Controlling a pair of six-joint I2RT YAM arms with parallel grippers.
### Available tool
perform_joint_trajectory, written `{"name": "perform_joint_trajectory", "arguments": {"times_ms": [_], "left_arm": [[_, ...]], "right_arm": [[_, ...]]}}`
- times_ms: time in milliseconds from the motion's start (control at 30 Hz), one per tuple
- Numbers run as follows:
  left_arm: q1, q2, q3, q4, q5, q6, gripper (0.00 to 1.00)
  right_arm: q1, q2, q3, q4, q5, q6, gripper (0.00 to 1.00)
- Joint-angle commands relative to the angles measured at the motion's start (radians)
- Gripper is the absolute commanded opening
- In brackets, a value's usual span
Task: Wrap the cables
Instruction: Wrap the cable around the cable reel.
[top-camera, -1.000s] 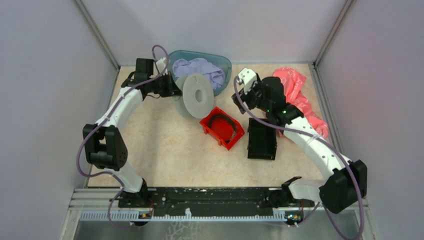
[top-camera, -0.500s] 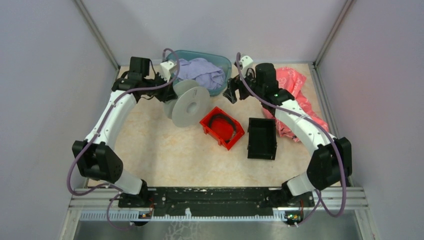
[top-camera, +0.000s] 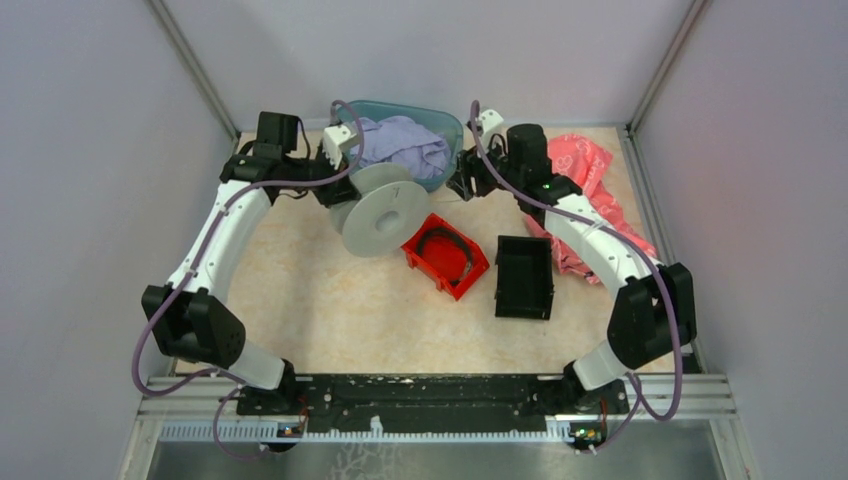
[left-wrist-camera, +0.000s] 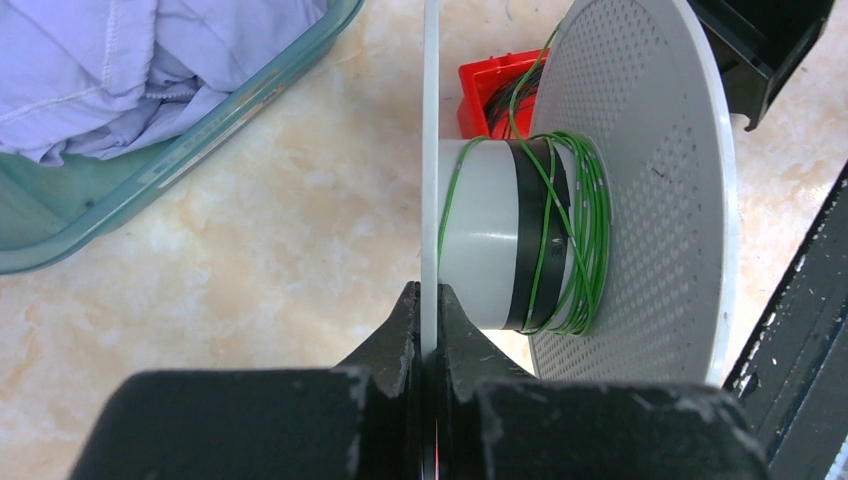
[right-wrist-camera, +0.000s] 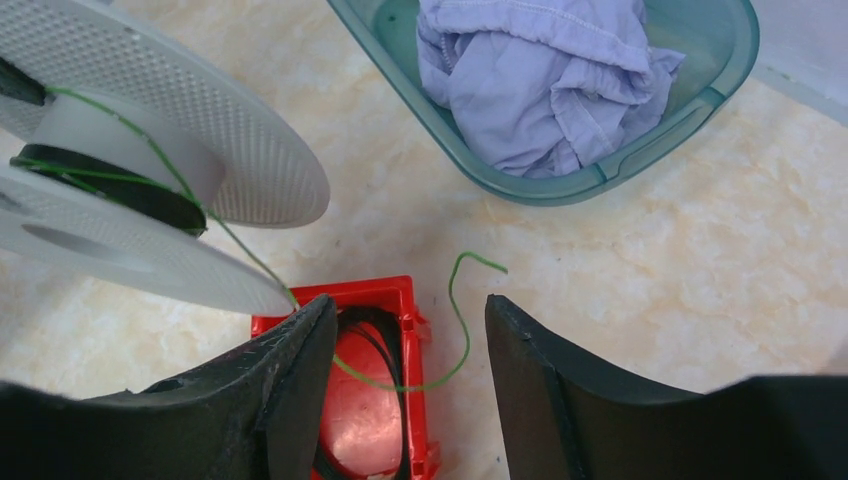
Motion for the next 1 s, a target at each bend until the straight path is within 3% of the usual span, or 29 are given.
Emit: {"name": "perform_joint_trajectory", "arguments": {"times_ms": [0, 267, 467, 633, 967], "left_arm": [[-0.007, -0.022, 0.05, 0.018, 0.103, 0.009, 0.0], [-0.008, -0.016, 0.044, 0.036, 0.162, -0.08, 0.0], [-0.009, -0.009, 0.038, 0.04, 0.191, -0.123, 0.0], [-0.009, -0.011, 0.03, 0.042, 0.197, -0.13, 0.0], [-0.012, -0.002, 0.038, 0.042, 0.258, -0.175, 0.0]], "right_arm": [[-0.01, 0.032, 0.067, 0.027, 0.01, -0.004, 0.55], [-0.01, -0.025, 0.017, -0.018, -0.011, -0.128, 0.53], [-0.012, -0.146, 0.011, -0.091, 0.09, -0.264, 0.67], [-0.012, -0.194, 0.064, -0.229, 0.06, -0.386, 0.72], [0.013, -0.123, 0.154, -0.484, -0.091, -0.587, 0.6]]}}
